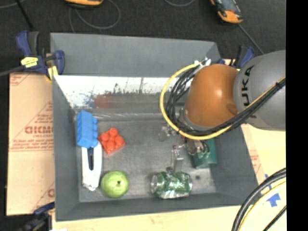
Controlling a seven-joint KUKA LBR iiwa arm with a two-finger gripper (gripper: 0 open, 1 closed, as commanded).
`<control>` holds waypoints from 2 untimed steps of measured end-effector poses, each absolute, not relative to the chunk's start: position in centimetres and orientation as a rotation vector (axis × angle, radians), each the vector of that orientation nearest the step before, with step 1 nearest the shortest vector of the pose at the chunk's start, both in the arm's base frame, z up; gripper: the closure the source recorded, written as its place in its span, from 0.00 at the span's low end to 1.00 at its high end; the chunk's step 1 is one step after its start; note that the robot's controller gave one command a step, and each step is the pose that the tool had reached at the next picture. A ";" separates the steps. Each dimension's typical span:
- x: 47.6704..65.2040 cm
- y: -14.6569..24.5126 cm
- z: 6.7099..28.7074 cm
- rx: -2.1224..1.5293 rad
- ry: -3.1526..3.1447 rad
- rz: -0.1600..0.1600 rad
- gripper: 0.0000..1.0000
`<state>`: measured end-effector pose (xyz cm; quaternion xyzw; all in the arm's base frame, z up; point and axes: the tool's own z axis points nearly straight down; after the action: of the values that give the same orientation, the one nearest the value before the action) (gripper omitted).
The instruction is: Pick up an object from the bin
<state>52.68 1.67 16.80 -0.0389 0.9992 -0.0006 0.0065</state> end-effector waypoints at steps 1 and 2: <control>48.9 0.6 14.7 0.058 3.139 0.001 1.00; 48.9 0.6 14.7 0.060 3.139 0.003 0.00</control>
Offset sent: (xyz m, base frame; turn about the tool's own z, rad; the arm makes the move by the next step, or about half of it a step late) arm 0.0000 0.0000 0.0000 0.0000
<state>48.86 0.64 14.75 0.0191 0.9998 0.0008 0.0009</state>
